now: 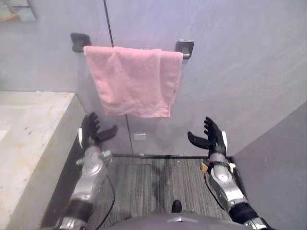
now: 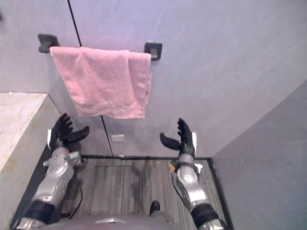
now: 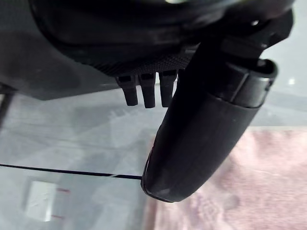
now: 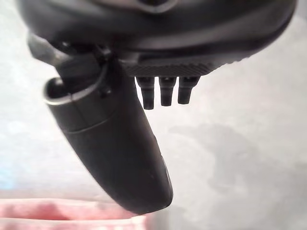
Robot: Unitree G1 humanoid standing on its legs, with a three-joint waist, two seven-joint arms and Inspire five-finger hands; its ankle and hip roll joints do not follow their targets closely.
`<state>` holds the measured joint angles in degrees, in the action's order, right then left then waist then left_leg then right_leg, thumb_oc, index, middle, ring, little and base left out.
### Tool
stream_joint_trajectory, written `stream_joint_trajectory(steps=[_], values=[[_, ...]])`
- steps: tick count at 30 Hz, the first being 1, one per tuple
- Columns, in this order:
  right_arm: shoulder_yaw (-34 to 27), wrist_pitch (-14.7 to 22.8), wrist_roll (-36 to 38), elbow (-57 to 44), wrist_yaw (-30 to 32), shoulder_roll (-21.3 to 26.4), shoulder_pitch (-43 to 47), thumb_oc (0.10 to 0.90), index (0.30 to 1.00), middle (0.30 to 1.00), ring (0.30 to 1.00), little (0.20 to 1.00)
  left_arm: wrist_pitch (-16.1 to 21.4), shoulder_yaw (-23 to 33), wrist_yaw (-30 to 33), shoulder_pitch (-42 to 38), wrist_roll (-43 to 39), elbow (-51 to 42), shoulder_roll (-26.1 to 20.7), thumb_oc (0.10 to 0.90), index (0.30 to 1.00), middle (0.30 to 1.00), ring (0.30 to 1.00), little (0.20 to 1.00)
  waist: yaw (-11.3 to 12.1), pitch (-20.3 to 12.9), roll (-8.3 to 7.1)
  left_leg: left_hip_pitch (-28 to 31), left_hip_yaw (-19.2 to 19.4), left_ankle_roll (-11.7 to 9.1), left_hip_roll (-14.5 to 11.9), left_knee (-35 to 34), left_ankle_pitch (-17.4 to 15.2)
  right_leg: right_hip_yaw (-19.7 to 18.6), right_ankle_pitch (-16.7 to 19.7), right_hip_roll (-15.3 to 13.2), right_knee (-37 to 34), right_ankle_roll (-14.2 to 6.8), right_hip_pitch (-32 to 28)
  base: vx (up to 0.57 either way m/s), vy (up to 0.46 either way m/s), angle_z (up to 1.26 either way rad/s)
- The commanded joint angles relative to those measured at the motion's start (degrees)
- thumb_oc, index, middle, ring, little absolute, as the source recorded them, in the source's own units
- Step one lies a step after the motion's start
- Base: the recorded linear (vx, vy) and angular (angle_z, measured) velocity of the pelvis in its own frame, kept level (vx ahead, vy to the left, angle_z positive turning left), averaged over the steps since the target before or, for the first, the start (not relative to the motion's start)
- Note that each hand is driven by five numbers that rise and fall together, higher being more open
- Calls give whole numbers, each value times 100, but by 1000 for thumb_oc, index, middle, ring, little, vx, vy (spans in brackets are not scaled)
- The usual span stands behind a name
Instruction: Organize the bathroom.
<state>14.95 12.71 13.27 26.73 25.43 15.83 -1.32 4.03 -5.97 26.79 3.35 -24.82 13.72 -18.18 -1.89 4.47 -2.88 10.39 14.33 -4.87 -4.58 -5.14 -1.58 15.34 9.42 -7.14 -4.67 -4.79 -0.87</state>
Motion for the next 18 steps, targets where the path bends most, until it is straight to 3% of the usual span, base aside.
stream_joint_trajectory(steps=[1,3,4,8,10,11,12,13,14,15,18], values=[[-429,242,100,160,140,175,256,800,900,900,900,900,252,95,-66,-180,-292,491,-202,800,900,900,900,900,0,39,156,-207,87,350,312,14,-160,248,-551,-358,153,-772,-408,-108,9,0],[-459,165,163,518,73,135,60,800,900,900,900,900,454,248,-113,88,-235,1100,-121,800,900,900,900,900,16,88,156,-252,54,348,322,14,-141,308,-536,-408,233,-804,-373,-115,7,-1],[-481,20,302,687,12,108,-19,800,900,900,900,900,356,316,-202,196,-425,1435,-68,800,900,900,900,900,13,118,152,-268,30,358,332,14,-141,314,-474,-471,330,-834,-299,-81,1,-3],[-526,55,416,1469,-166,-36,-63,800,900,900,900,900,254,327,-916,210,-363,2898,100,800,900,900,900,900,-61,169,187,-351,-88,400,318,14,-101,114,-516,-448,630,-857,-165,-100,-27,1],[-510,-32,620,2267,-579,-114,25,800,900,900,900,900,-158,98,-1555,-101,-312,4255,138,800,900,900,900,900,-219,130,288,-459,-369,466,286,14,-47,-537,-912,-123,1010,-723,-138,-176,-89,18],[-493,-152,604,2388,-686,-128,49,800,900,900,900,900,-405,62,-1588,-161,-296,4410,137,800,900,900,900,900,-244,116,305,-478,-417,479,275,14,-35,-638,-975,-72,1101,-702,-131,-106,-60,20],[-483,-122,609,2459,-698,-134,63,800,900,900,900,900,-364,49,-1635,-182,-274,4534,144,800,900,900,900,900,-257,118,312,-485,-437,486,271,14,-27,-705,-1007,-38,1165,-691,-121,-119,-67,31],[-410,-299,654,2751,-954,-163,139,800,900,900,900,900,-616,0,-1795,-294,-331,4991,168,800,900,900,900,900,-328,126,348,-519,-549,511,242,14,20,-1032,-1150,153,1408,-631,-84,-105,-57,35],[-379,-319,657,2828,-1012,-171,165,800,900,900,900,900,-668,-8,-1818,-328,-339,5114,179,800,900,900,900,900,-348,125,357,-532,-584,513,232,14,39,-1122,-1189,214,1460,-610,-73,-222,-160,56],[-219,-525,596,3260,-1240,-249,306,800,900,900,900,900,-965,-43,-1869,-434,-558,5571,248,800,900,900,900,900,-366,130,364,-603,-806,483,213,14,133,-1358,-1422,459,1435,-463,-135,-155,-130,58],[-136,-636,564,3611,-1560,-278,409,800,900,900,900,900,-1049,25,-1877,-491,-609,5808,350,800,900,900,900,900,-256,137,315,-827,-973,345,200,14,308,-1357,-1553,611,1005,-301,-430,-188,-217,76]])
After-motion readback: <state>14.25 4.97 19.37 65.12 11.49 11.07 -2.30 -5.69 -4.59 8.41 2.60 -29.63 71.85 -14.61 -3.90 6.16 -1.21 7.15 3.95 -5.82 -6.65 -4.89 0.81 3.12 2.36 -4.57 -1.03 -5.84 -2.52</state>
